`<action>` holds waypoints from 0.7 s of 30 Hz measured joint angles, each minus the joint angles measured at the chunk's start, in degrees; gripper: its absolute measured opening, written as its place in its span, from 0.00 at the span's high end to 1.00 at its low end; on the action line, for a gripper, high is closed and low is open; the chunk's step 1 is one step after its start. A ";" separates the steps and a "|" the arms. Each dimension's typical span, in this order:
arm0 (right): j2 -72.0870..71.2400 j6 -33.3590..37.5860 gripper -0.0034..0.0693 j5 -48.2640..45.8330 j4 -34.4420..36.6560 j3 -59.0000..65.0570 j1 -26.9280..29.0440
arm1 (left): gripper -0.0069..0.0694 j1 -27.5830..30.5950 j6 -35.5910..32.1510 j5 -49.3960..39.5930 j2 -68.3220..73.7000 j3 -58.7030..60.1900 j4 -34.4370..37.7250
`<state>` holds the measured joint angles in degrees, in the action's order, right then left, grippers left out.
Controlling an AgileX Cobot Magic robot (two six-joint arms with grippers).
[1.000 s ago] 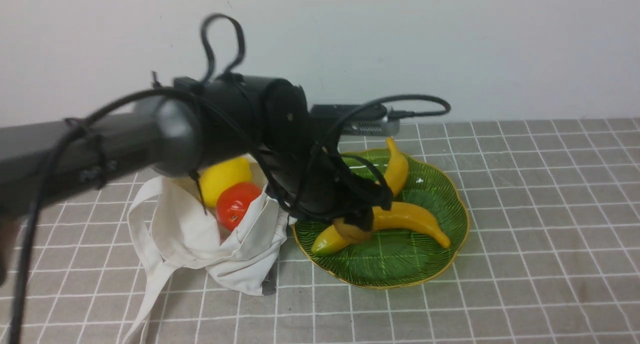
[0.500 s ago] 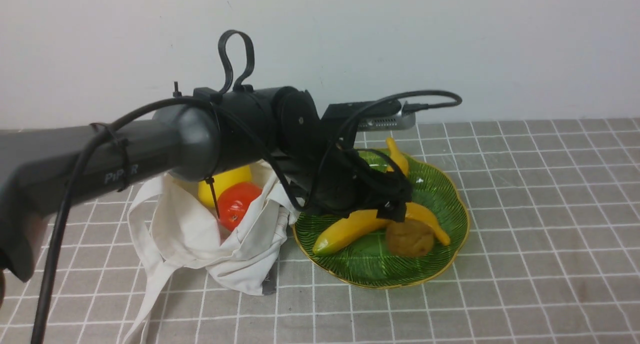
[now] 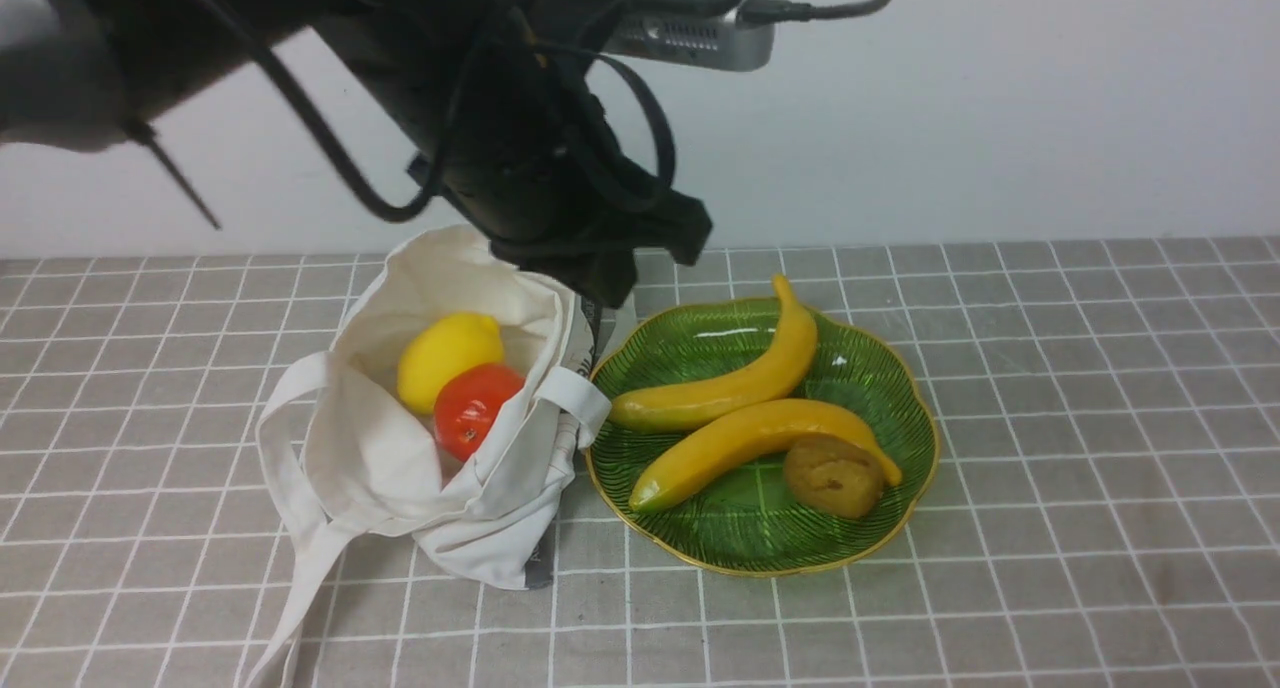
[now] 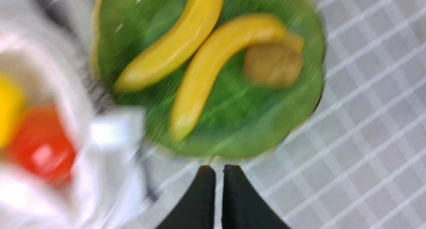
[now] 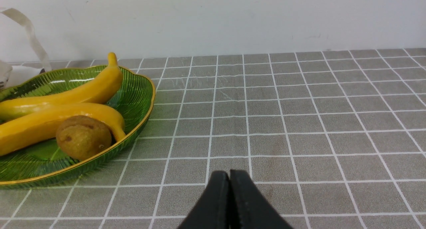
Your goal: Take the fruit out of the bag on the grey coffee tablecloth and place them on the plate.
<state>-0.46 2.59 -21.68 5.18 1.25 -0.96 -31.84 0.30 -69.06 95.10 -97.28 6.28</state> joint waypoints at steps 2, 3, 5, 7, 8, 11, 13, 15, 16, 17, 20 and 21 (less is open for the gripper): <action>0.00 0.00 0.97 0.00 0.00 0.00 0.00 | 0.92 -0.95 0.07 -1.42 -4.16 0.05 -2.55; 0.00 0.00 0.97 0.00 0.00 0.00 0.00 | 0.92 -1.41 0.14 -1.68 -6.82 0.11 -3.80; 0.00 0.00 0.97 0.00 0.00 0.00 0.00 | 0.92 -2.05 0.66 -1.68 -13.00 1.77 -5.30; 0.00 0.00 0.97 0.00 0.00 0.00 0.00 | 0.92 -2.15 1.20 -1.68 -20.08 6.08 -5.79; 0.00 0.00 0.97 0.00 0.00 0.00 0.00 | 0.92 -2.15 1.65 -1.40 -25.30 10.75 -6.28; 0.00 0.00 0.97 0.00 0.00 0.00 0.00 | 0.92 -2.15 3.08 3.68 -36.73 23.55 -6.28; 0.00 0.00 0.97 0.00 0.00 0.00 0.00 | 0.92 -2.15 4.07 10.60 -45.68 34.09 -6.28; 0.00 0.00 0.97 0.00 0.00 0.00 0.00 | 0.92 -2.15 5.00 17.73 -53.98 43.57 -6.28; 0.00 0.00 0.97 0.00 0.00 0.00 0.00 | 0.92 -2.15 5.35 20.08 -55.85 46.59 -6.28; 0.00 0.00 0.97 0.00 0.00 0.00 0.00 | 0.92 -2.15 6.42 24.32 -62.32 52.27 -6.28; 0.00 0.00 0.97 0.00 0.00 0.00 0.00 | 0.92 -2.15 9.37 31.16 -73.37 62.69 -6.28; 0.00 0.00 0.97 0.00 0.00 0.00 0.00 | 0.92 -2.15 10.92 32.96 -77.02 65.98 -6.28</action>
<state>-0.46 2.59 -21.68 5.18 1.25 -0.96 -33.99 11.22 -36.10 18.08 -31.30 0.00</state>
